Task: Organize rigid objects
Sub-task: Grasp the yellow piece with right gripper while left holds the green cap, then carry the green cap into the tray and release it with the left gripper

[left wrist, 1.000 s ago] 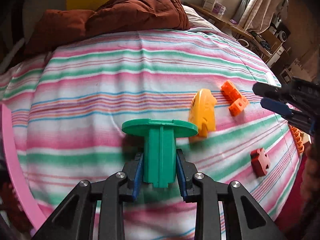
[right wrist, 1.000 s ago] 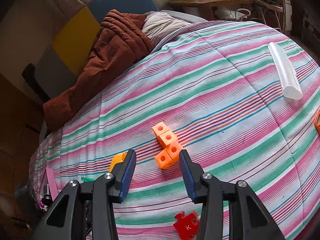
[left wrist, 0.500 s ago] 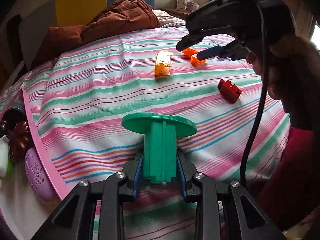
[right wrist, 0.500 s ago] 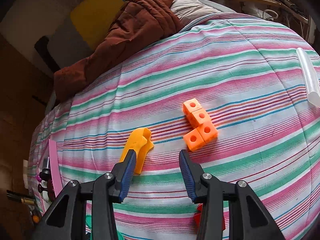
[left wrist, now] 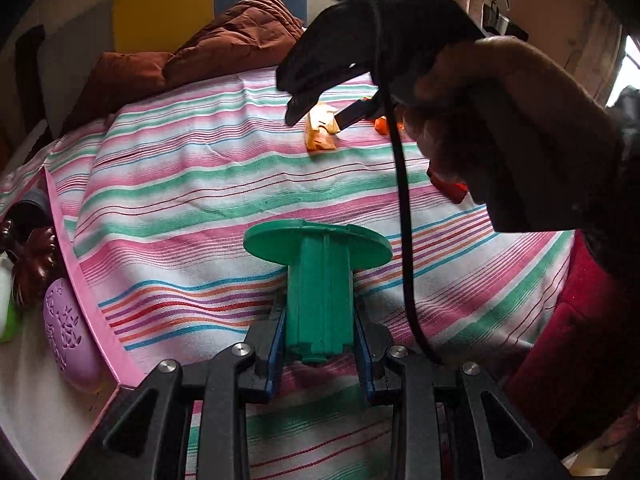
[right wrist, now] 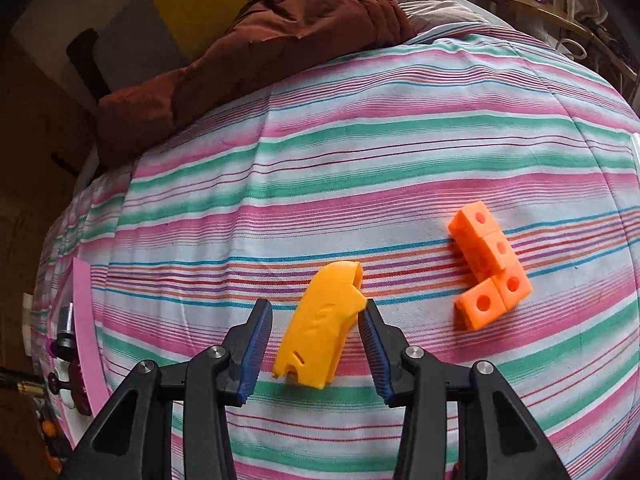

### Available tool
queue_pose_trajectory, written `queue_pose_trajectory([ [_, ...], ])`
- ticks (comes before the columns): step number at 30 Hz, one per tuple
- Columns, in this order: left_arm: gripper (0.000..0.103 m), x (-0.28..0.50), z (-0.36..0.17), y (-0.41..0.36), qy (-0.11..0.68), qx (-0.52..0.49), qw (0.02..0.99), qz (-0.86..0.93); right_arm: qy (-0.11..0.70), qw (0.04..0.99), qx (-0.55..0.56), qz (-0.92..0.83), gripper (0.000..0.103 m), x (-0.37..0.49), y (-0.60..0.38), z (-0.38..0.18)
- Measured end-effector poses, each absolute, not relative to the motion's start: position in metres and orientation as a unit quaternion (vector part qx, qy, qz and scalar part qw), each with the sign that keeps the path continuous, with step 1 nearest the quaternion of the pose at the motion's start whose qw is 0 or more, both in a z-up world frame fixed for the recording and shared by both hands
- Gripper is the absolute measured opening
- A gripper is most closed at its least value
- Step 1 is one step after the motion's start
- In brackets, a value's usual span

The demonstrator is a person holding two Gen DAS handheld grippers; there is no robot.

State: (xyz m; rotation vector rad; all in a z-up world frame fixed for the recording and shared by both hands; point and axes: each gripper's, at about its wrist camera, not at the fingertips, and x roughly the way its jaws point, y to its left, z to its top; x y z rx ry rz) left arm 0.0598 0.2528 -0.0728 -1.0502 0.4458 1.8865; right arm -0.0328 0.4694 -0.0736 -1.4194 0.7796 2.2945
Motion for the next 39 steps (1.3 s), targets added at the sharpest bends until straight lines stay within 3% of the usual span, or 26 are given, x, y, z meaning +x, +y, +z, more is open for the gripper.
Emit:
queue_pose_trajectory([
  [2, 0.03, 0.059, -0.073, 0.25, 0.178, -0.426, 0.454, 0.762, 0.216, 0.151, -0.516, 0.815, 0.027, -0.041, 0.454, -0.076],
  [3, 0.03, 0.059, -0.072, 0.249, 0.177, -0.426, 0.455, 0.762, 0.191, 0.14, -0.523, 0.819, 0.026, -0.042, 0.445, -0.076],
  [8, 0.03, 0.059, -0.073, 0.245, 0.172, -0.427, 0.457, 0.761, 0.12, 0.052, -0.552, 0.823, 0.027, -0.026, 0.406, -0.076],
  [12, 0.03, 0.062, -0.073, 0.246, 0.173, -0.427, 0.455, 0.762, 0.152, 0.019, -0.556, 0.817, 0.027, -0.007, 0.408, -0.08],
  [15, 0.03, 0.064, -0.074, 0.242, 0.171, -0.429, 0.453, 0.763, 0.173, 0.011, -0.548, 0.818, 0.027, -0.005, 0.414, -0.083],
  [21, 0.029, 0.063, -0.071, 0.245, 0.169, -0.434, 0.445, 0.765, 0.098, 0.017, -0.544, 0.833, 0.027, -0.004, 0.392, -0.081],
  [26, 0.029, 0.063, -0.067, 0.247, 0.168, -0.435, 0.444, 0.765, 0.096, 0.017, -0.543, 0.834, 0.027, -0.004, 0.396, -0.08],
  [33, 0.028, 0.063, -0.032, 0.233, 0.127, -0.419, 0.454, 0.776, 0.079, 0.017, -0.535, 0.841, 0.027, -0.004, 0.395, -0.08],
  [39, 0.013, 0.048, -0.005, 0.21, 0.098, -0.41, 0.424, 0.802, 0.053, 0.019, -0.53, 0.846, 0.027, -0.001, 0.39, -0.078],
])
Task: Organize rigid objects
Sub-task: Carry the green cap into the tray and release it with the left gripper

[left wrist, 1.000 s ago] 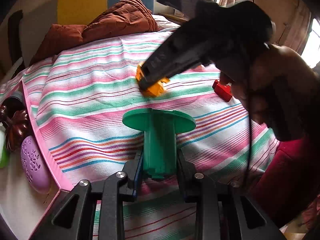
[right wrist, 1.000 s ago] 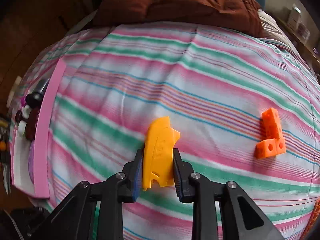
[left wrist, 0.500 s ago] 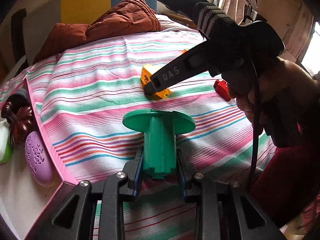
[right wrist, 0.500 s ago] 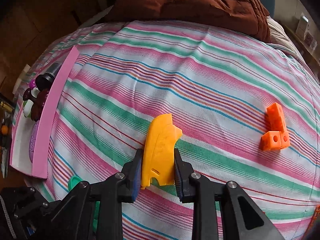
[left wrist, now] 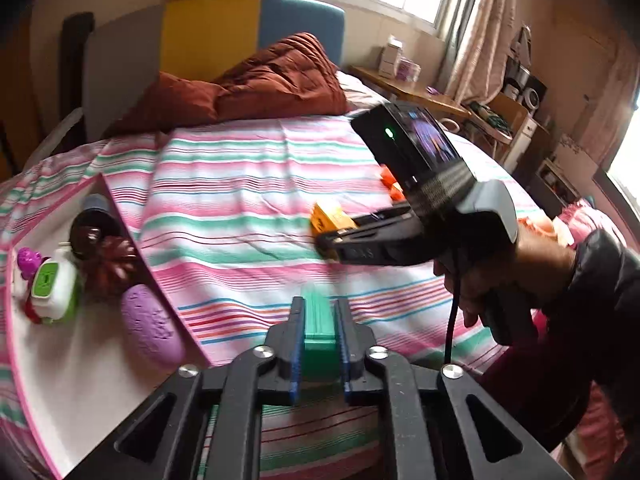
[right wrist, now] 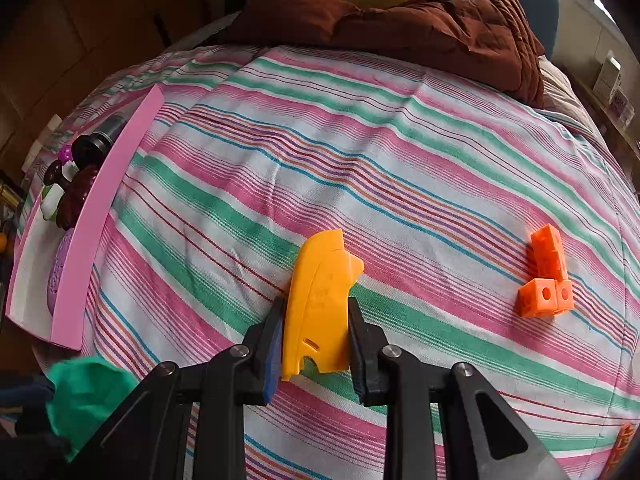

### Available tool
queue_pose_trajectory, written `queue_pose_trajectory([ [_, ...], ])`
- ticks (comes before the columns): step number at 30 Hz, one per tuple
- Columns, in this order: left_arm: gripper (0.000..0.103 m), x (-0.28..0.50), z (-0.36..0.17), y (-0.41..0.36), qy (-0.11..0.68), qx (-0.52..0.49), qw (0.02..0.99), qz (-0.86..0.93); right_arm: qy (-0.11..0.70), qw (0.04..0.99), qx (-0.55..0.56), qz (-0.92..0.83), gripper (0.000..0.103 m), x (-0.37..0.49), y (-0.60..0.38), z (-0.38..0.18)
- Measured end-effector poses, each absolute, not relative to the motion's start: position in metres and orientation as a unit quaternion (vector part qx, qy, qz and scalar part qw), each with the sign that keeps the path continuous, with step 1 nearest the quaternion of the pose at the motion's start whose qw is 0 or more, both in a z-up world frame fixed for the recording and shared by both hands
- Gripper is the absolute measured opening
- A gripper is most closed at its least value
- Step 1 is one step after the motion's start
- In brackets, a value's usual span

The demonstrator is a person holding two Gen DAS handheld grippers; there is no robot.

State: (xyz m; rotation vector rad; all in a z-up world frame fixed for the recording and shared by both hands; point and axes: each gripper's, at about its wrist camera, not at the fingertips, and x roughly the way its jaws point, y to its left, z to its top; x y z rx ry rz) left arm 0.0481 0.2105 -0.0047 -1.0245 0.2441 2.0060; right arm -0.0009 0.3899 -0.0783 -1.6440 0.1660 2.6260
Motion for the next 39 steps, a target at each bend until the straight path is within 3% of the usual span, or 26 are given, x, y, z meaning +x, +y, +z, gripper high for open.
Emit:
queue_pose_trajectory([
  [5, 0.003, 0.039, -0.01, 0.206, 0.098, -0.412, 0.418, 0.804, 0.043, 0.021, -0.528, 0.848, 0.027, -0.005, 0.386, -0.079],
  [16, 0.003, 0.044, -0.011, 0.182, 0.09, -0.427, 0.452, 0.778, 0.044, 0.021, -0.528, 0.848, 0.027, -0.004, 0.387, -0.079],
  [25, 0.032, 0.065, -0.022, 0.187, 0.131, -0.439, 0.48, 0.749, 0.037, 0.024, -0.529, 0.848, 0.027, -0.005, 0.384, -0.079],
  [27, 0.046, 0.064, -0.026, 0.196, 0.146, -0.44, 0.475, 0.748, 0.033, 0.025, -0.529, 0.848, 0.027, -0.006, 0.382, -0.079],
  [30, 0.048, 0.058, -0.033, 0.206, 0.156, -0.451, 0.472, 0.742, 0.033, 0.025, -0.529, 0.848, 0.027, -0.006, 0.381, -0.079],
  [34, 0.043, 0.055, -0.045, 0.217, 0.175, -0.463, 0.476, 0.727, 0.029, 0.025, -0.53, 0.847, 0.028, -0.006, 0.38, -0.079],
  [35, 0.031, 0.056, -0.049, 0.219, 0.179, -0.466, 0.475, 0.725, 0.028, 0.025, -0.53, 0.847, 0.028, -0.006, 0.38, -0.079],
  [39, 0.03, 0.061, -0.055, 0.218, 0.181, -0.458, 0.471, 0.732, 0.026, 0.024, -0.53, 0.847, 0.028, -0.006, 0.381, -0.079],
])
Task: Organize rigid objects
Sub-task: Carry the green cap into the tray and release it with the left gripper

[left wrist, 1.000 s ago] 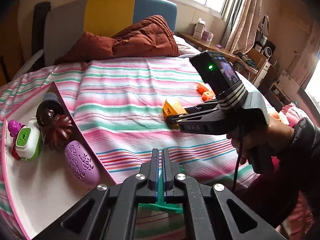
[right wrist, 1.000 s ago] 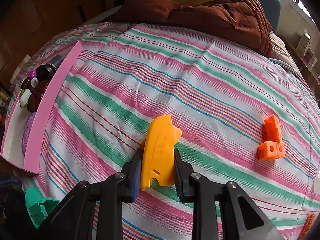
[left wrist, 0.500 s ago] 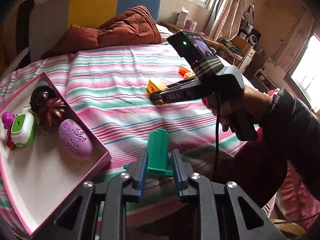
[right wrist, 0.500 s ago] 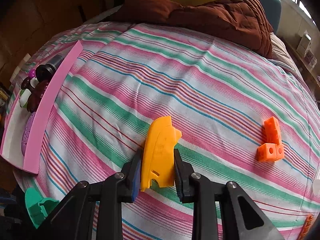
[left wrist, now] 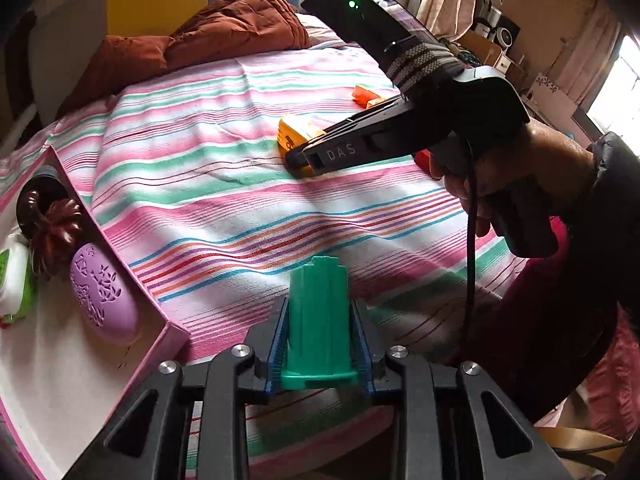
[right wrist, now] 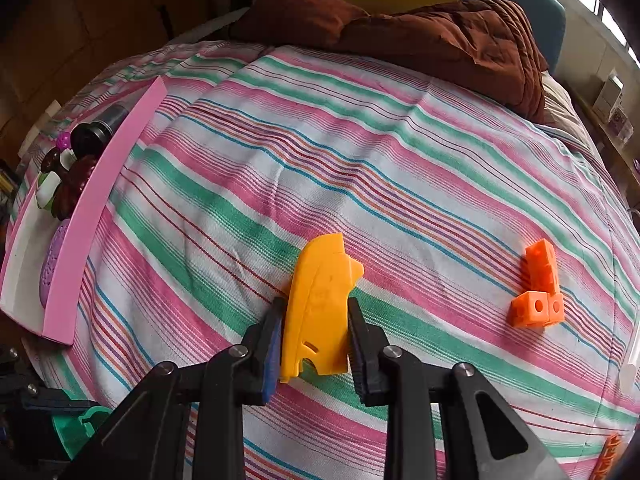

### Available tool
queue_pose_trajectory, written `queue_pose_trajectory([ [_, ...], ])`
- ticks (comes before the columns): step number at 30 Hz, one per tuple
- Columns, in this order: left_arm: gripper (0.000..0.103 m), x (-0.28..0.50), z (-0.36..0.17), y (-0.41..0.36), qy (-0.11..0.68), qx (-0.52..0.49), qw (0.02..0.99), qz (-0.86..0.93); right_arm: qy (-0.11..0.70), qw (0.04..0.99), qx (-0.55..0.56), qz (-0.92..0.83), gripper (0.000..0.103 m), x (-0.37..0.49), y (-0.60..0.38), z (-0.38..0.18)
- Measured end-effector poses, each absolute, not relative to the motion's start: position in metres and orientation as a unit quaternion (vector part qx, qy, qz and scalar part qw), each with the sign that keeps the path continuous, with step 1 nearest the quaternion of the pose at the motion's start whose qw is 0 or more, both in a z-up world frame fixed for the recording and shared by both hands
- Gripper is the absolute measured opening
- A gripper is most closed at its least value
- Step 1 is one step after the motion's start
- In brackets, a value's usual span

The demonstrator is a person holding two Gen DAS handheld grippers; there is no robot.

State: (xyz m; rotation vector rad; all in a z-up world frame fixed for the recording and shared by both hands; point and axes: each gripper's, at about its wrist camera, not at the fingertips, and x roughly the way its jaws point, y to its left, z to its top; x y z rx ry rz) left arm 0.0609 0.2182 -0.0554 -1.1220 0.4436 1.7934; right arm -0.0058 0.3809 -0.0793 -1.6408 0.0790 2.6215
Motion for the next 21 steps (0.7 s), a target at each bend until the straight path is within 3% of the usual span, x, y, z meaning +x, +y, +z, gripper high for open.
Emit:
queue_pose_trajectory([
  [12, 0.03, 0.047, -0.004, 0.176, 0.089, -0.422, 0.456, 0.779, 0.019, 0.023, -0.528, 0.849, 0.028, -0.004, 0.383, -0.08],
  [21, 0.03, -0.011, 0.002, 0.103, 0.015, -0.428, 0.336, 0.839, 0.011, 0.025, -0.526, 0.85, 0.028, -0.002, 0.384, -0.079],
])
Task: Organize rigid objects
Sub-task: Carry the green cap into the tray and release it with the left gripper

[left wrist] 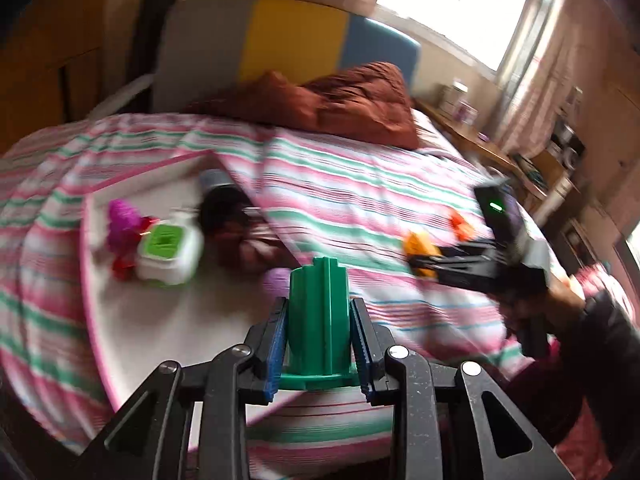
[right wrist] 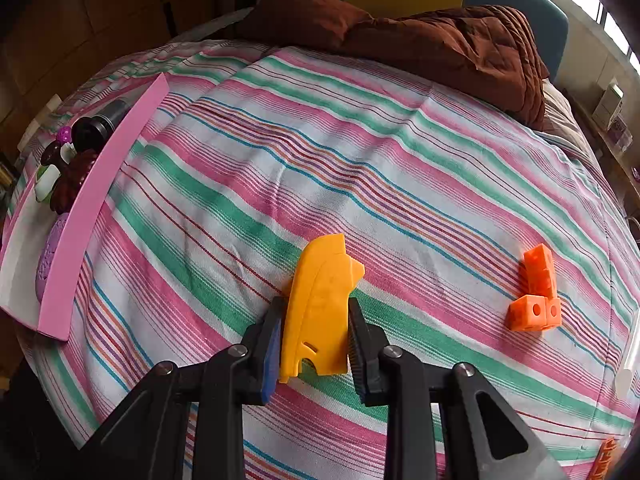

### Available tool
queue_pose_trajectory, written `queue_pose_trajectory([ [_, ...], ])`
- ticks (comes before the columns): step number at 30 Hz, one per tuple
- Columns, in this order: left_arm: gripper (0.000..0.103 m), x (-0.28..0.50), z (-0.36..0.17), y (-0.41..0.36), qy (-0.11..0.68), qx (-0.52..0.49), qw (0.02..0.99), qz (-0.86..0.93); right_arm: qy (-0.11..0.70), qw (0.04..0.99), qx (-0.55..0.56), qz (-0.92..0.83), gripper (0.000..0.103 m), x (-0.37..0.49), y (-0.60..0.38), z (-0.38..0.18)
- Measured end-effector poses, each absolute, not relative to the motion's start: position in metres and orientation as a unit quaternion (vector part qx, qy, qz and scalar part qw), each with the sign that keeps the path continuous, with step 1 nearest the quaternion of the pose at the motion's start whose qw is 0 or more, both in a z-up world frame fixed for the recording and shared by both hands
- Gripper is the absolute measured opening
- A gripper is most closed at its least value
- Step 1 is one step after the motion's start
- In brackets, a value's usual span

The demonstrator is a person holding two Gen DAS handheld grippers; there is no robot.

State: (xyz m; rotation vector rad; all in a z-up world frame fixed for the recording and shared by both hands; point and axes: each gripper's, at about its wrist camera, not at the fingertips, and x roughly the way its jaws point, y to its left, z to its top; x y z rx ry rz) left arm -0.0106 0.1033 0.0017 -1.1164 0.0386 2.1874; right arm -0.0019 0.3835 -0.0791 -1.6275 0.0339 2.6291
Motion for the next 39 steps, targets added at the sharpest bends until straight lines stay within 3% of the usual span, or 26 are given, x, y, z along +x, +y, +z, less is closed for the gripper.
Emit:
queue_pose_trajectory([
  [8, 0.03, -0.057, -0.025, 0.047, -0.038, -0.47, 0.2, 0.859, 0.007, 0.026, -0.525, 0.851, 0.028, 0.0, 0.383, -0.078],
  [17, 0.03, -0.094, -0.037, 0.038, -0.076, -0.482, 0.157, 0.859, 0.007, 0.026, -0.525, 0.851, 0.028, 0.0, 0.384, -0.078],
  [32, 0.033, -0.108, -0.048, 0.048, -0.022, -0.466, 0.128, 0.875, 0.002, 0.025, -0.526, 0.85, 0.028, -0.001, 0.384, -0.078],
  [34, 0.036, -0.104, -0.047, 0.048, -0.016, -0.462, 0.129, 0.878, 0.001, 0.025, -0.526, 0.85, 0.028, -0.001, 0.385, -0.077],
  [36, 0.046, -0.101, -0.044, 0.048, -0.015, -0.455, 0.127, 0.881, 0.0, 0.025, -0.525, 0.851, 0.028, -0.001, 0.385, -0.077],
  [39, 0.046, -0.096, -0.039, 0.046, -0.014, -0.447, 0.123, 0.886, -0.003, 0.026, -0.525, 0.851, 0.028, 0.0, 0.382, -0.08],
])
